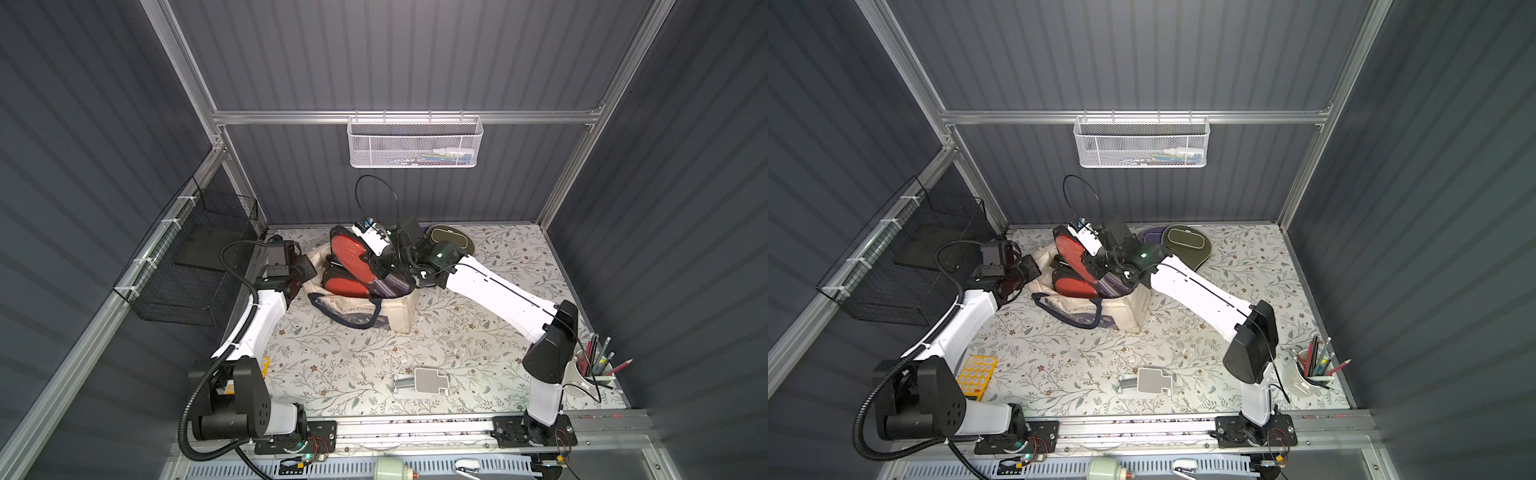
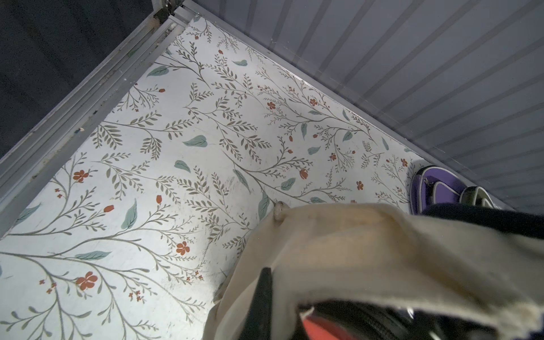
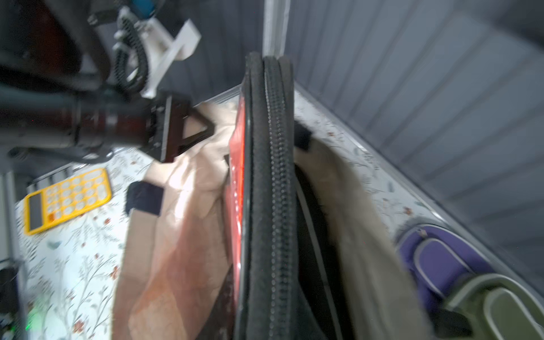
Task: Remove the ping pong set from the canvas bag
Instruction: Pick up the ping pong set from the canvas bag, then place the ping pong set at the ping pong set.
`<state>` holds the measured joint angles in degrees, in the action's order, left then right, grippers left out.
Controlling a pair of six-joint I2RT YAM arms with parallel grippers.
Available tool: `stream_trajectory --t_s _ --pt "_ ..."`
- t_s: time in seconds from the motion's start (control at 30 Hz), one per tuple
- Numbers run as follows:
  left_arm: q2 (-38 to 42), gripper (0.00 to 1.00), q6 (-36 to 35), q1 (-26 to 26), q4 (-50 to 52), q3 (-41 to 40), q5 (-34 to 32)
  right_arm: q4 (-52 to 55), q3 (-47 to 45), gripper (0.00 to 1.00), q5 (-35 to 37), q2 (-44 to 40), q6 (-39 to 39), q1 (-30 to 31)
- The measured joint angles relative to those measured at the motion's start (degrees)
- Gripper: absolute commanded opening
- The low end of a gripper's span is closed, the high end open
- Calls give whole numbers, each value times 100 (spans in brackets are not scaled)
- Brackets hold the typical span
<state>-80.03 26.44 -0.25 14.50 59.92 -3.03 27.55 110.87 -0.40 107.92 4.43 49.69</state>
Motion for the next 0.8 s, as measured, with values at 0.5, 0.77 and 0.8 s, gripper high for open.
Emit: stream_trajectory --t_s 0.5,0.77,0.8 --pt "-2 0 22 26 -37 -57 0 -168 146 0 422 -1078 -800 -455" --pt "-2 0 20 26 -39 -63 0 -566 -820 0 540 -2358 -1482 -1073" --pt "-2 0 20 26 -42 -68 0 -619 -957 0 538 -2465 -1567 -1165"
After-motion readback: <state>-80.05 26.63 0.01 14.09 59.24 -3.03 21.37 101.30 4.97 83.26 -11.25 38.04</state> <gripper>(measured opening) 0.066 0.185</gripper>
